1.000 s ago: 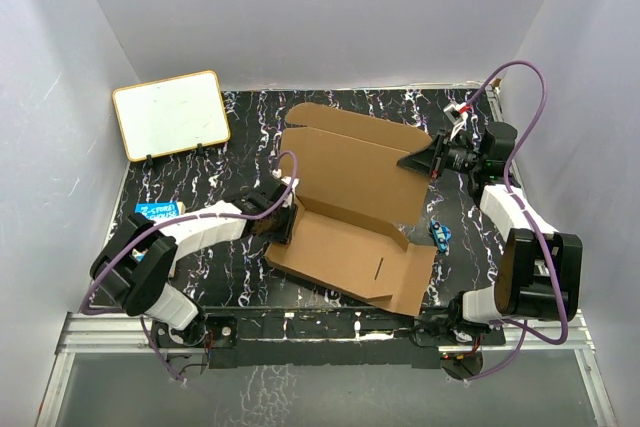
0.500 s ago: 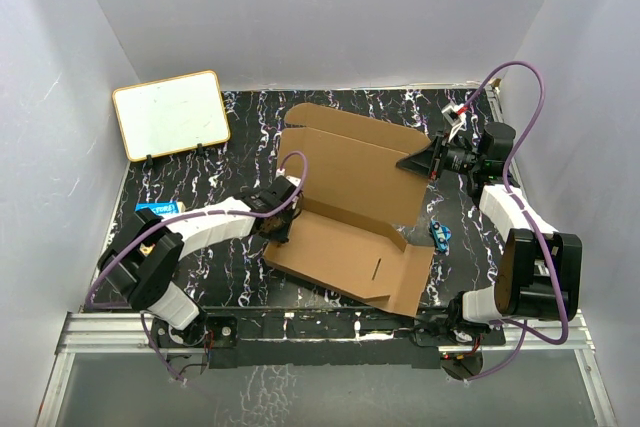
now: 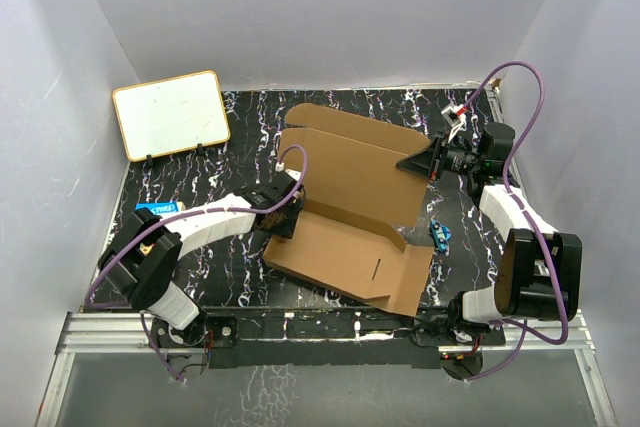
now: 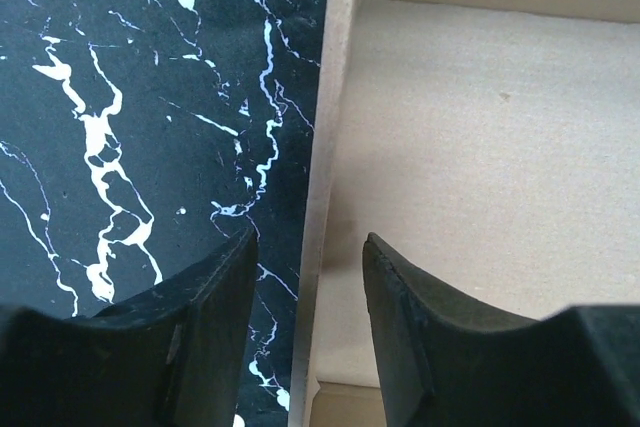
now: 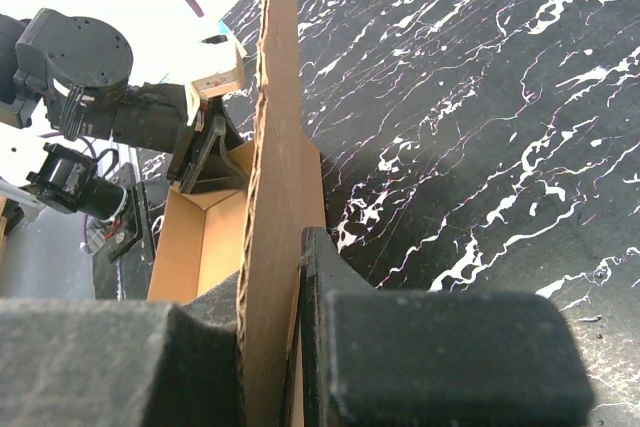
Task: Fold the paper box
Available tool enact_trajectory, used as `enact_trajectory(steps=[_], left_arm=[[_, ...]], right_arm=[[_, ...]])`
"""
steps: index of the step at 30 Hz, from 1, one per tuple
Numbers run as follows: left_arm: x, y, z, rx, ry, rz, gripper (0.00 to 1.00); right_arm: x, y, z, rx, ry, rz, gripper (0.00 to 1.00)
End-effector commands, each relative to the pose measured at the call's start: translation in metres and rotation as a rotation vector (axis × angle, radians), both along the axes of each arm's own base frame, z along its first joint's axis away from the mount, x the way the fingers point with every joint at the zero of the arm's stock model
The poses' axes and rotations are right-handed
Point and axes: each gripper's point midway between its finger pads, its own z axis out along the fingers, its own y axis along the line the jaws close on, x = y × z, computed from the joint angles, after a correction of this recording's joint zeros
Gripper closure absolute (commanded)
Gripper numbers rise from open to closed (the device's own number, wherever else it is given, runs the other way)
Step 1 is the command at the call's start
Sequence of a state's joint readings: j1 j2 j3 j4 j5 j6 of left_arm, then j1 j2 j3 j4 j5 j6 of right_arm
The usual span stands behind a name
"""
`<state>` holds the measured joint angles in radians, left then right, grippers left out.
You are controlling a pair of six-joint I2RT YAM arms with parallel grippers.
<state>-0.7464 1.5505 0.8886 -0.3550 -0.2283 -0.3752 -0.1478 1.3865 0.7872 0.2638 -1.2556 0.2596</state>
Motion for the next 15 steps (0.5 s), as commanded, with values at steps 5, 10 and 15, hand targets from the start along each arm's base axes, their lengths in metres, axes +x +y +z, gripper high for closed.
enact_trajectory(steps=[5,10,15], left_arm=[[-0.001,0.012,-0.001,0.06,-0.011,0.026,0.81],[0.001,0.018,-0.006,0.083,-0.028,0.038,1.0],[0.006,0.017,0.004,0.065,-0.068,0.058,1.0]], right_arm=[[-0.001,0.0,0.01,-0.022,-0.097,0.016,0.92],[-0.002,0.001,0.011,-0.022,-0.1,0.02,0.92],[-0.003,0.001,0.012,-0.021,-0.103,0.024,0.92]])
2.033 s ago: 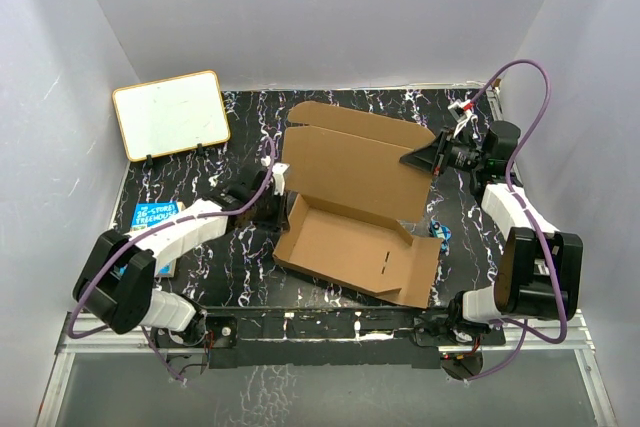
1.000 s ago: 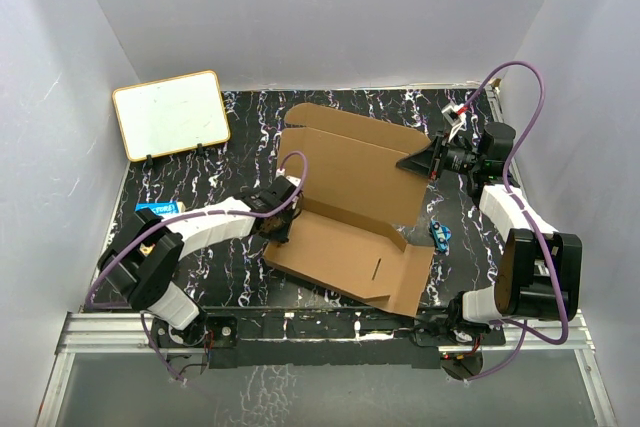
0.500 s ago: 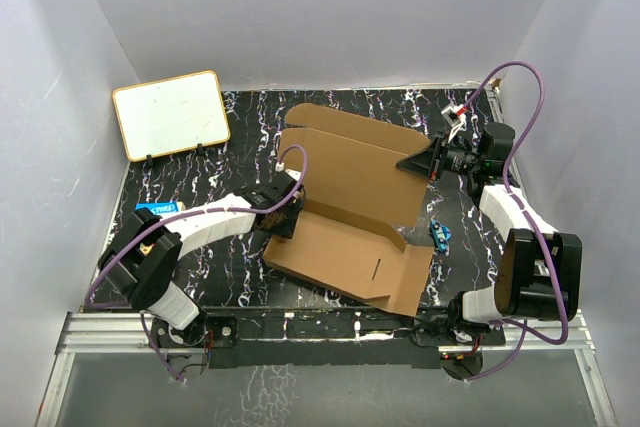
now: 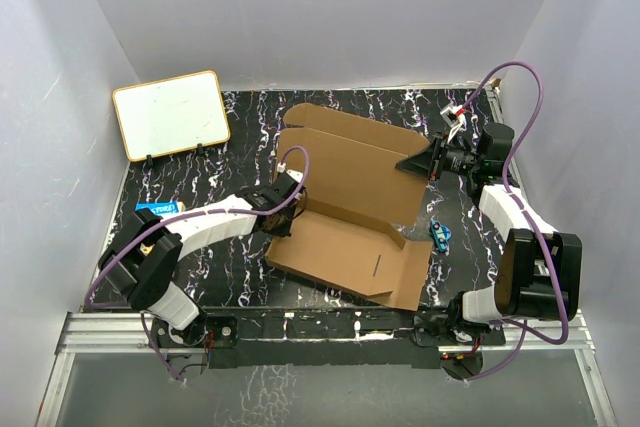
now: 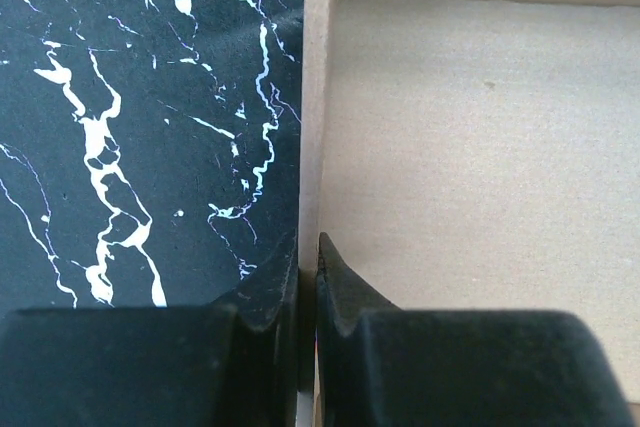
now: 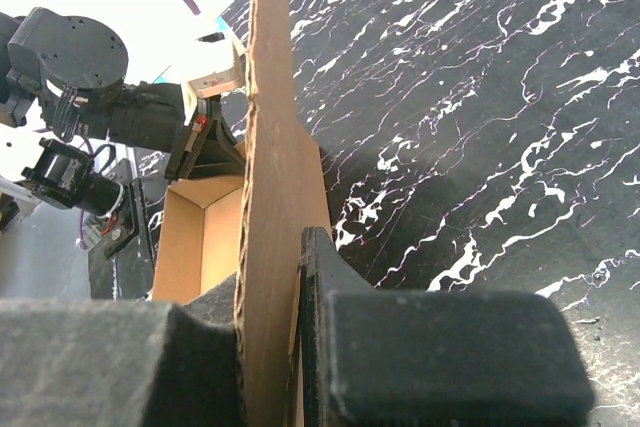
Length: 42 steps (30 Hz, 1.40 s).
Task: Fold the paper box
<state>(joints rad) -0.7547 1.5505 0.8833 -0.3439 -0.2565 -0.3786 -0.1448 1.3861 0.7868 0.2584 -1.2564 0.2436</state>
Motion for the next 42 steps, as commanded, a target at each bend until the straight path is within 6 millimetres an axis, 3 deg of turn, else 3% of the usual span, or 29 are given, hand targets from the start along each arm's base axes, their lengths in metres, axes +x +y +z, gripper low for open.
enact_trajectory(steps=[1,6,8,13,18,19,24,29,32,38,42], left_arm=[[0.005,0.014,0.008,0.034,-0.054,0.054,0.92],[0.008,-0.002,0.04,-0.125,-0.122,0.063,0.42],[0.01,-0.01,0.058,-0.23,-0.148,0.052,0.29],[0.022,-0.023,0.117,-0.594,-0.177,-0.005,0.19],[0.046,0.0,0.178,-0.849,-0.299,-0.05,0.03],[0.056,0.01,0.188,-0.877,-0.323,-0.045,0.03],[0.089,0.025,0.212,-1.073,-0.339,-0.116,0.04],[0.116,0.017,0.227,-1.144,-0.511,-0.28,0.09],[0.128,0.017,0.224,-1.118,-0.59,-0.321,0.11],[0.141,0.0,0.202,-1.037,-0.575,-0.4,0.22],[0.147,-0.005,0.187,-0.991,-0.528,-0.401,0.4]], right_arm=[[-0.002,0.0,0.013,-0.015,-0.094,0.02,0.92],[-0.002,0.0,0.015,-0.023,-0.105,0.024,0.92],[-0.002,-0.001,0.015,-0.035,-0.116,0.023,0.92],[-0.003,0.0,0.019,-0.044,-0.139,0.06,0.92],[-0.001,0.0,0.024,-0.063,-0.173,0.077,0.92],[0.001,0.001,0.025,-0.069,-0.181,0.083,0.92],[0.007,0.006,0.028,-0.09,-0.195,0.129,0.92],[0.014,0.014,0.026,-0.119,-0.19,0.163,0.92],[0.021,0.019,0.031,-0.14,-0.204,0.184,0.92],[0.036,0.033,0.04,-0.167,-0.225,0.222,0.92],[0.046,0.036,0.046,-0.183,-0.237,0.231,0.92]])
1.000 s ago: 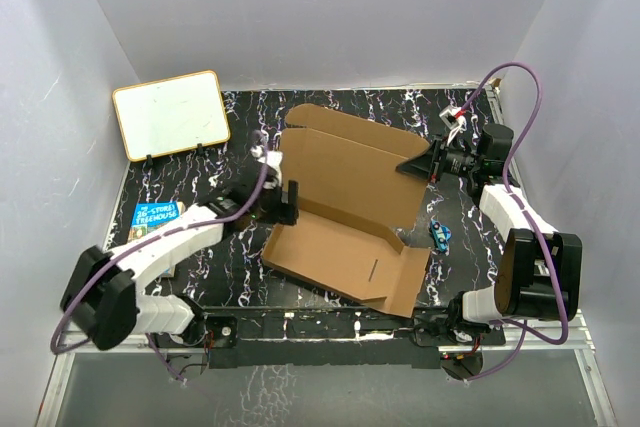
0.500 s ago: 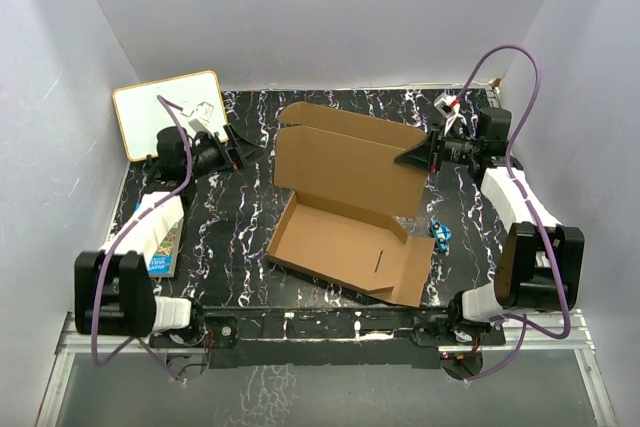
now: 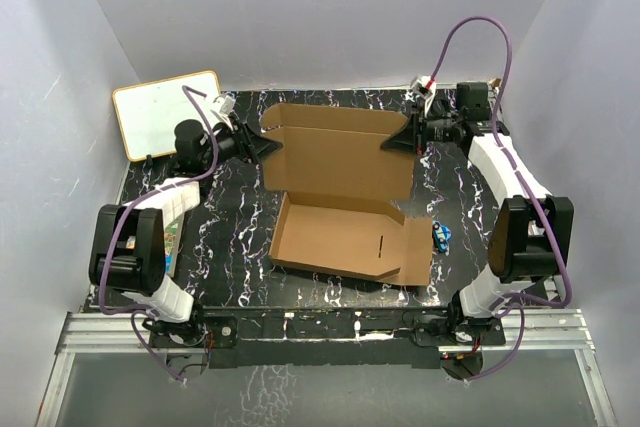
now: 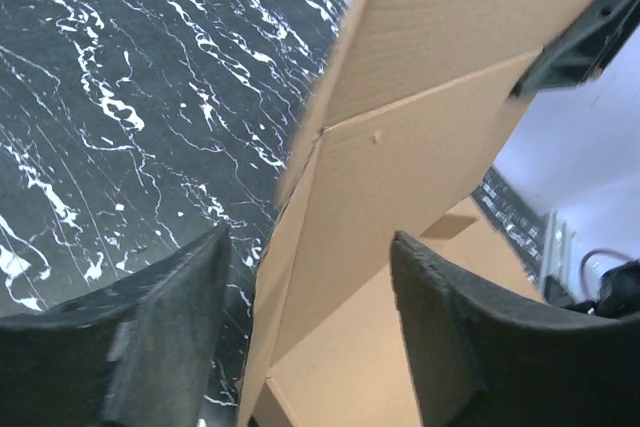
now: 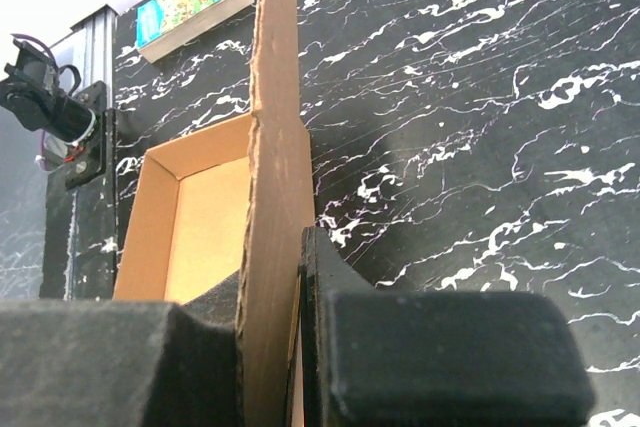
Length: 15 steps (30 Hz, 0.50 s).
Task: Fold the paper box
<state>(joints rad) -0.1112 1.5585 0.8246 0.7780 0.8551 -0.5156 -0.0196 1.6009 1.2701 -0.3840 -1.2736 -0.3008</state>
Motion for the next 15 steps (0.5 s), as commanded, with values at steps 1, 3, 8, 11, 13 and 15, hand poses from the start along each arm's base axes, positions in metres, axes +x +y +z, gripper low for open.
enact_trajectory(steps=[1,3,8,11,13,15], left_arm=[[0.005,-0.008,0.009,0.058,-0.095,-0.049,0.44],[0.002,-0.008,0.006,0.058,-0.095,-0.059,0.55],[0.0,-0.005,0.013,0.073,-0.138,-0.034,0.93],[0.002,0.001,0.015,0.122,-0.162,0.004,1.0],[0.003,0.007,0.016,0.158,-0.182,0.041,1.0],[-0.002,0.011,0.022,0.177,-0.234,0.061,1.0]], right_arm=[[0.012,0.01,0.02,-0.027,-0.106,0.041,0.92],[0.016,0.014,0.023,-0.036,-0.114,0.044,0.92],[0.026,0.017,0.03,-0.048,-0.127,0.039,0.92],[0.03,0.017,0.036,-0.055,-0.135,0.027,0.91],[0.033,0.015,0.041,-0.067,-0.142,0.005,0.83],[0.032,0.012,0.047,-0.084,-0.163,-0.02,0.69]])
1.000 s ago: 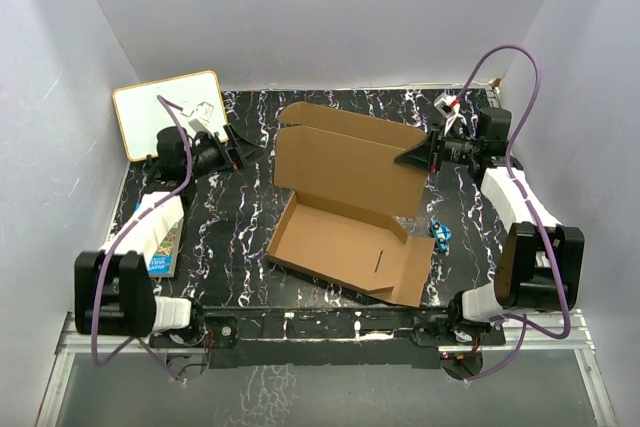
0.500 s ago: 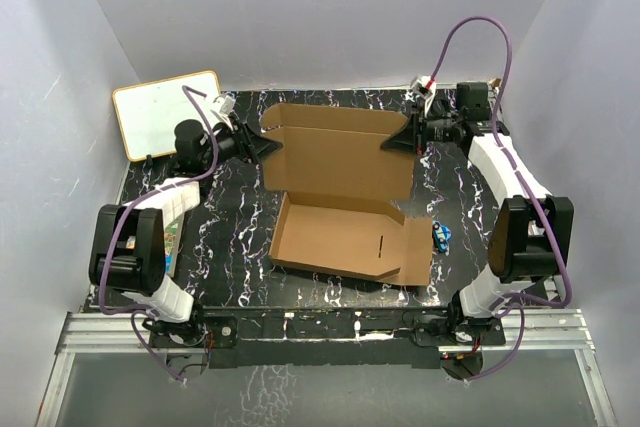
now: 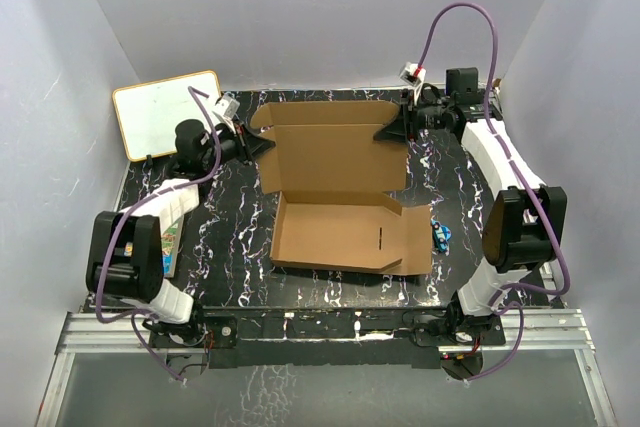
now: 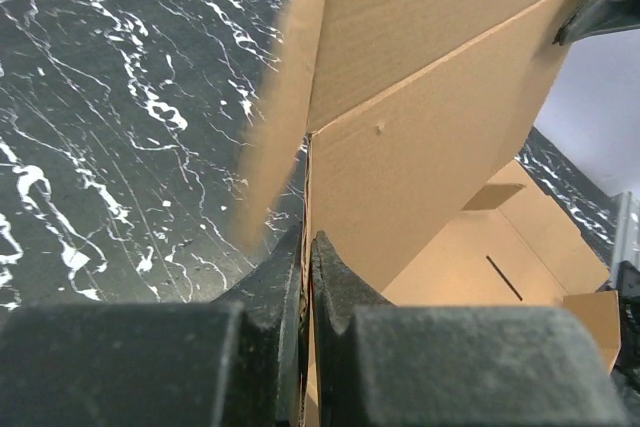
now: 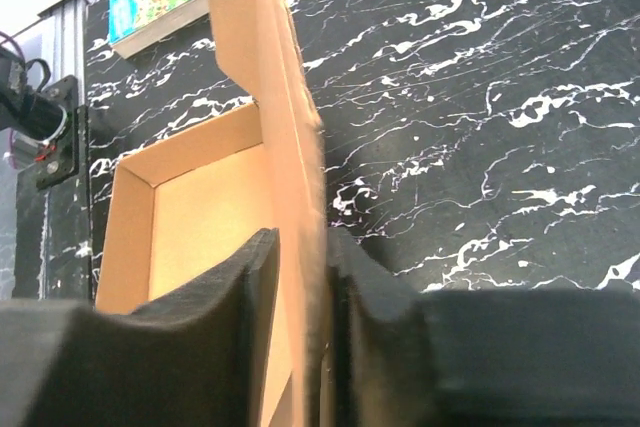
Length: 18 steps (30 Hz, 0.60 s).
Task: Fold the paper box
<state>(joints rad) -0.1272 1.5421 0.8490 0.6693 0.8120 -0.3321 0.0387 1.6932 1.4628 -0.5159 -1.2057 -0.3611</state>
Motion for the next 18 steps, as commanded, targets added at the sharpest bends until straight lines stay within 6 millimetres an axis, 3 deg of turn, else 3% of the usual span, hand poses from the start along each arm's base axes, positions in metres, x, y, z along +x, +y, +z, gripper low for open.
enact_trajectory(steps=[1,5,9,11,12,15,18], left_arm=[[-0.01,0.011,0.031,0.06,-0.178,0.054,1.0],[-0.029,0.022,0.042,0.067,-0.281,0.127,1.0],[-0.049,0.03,0.049,0.016,-0.371,0.192,1.0],[-0.055,0.025,0.052,0.038,-0.392,0.177,1.0],[-0.056,0.021,0.05,0.07,-0.397,0.166,1.0],[-0.059,0.009,0.044,0.126,-0.399,0.12,1.0],[-0.058,0.01,0.045,0.136,-0.409,0.128,1.0]], right_arm=[[0.007,-0.008,0.037,-0.027,-0.148,-0.045,0.6],[-0.013,-0.027,0.046,-0.008,-0.189,-0.092,0.3],[-0.039,-0.046,0.038,0.045,-0.249,-0.143,0.08],[-0.053,-0.05,0.018,0.062,-0.262,-0.163,0.02],[-0.061,-0.052,-0.003,0.062,-0.242,-0.173,0.0],[-0.077,-0.054,-0.038,0.065,-0.234,-0.152,0.0],[-0.074,-0.059,-0.056,0.04,-0.243,-0.17,0.01]])
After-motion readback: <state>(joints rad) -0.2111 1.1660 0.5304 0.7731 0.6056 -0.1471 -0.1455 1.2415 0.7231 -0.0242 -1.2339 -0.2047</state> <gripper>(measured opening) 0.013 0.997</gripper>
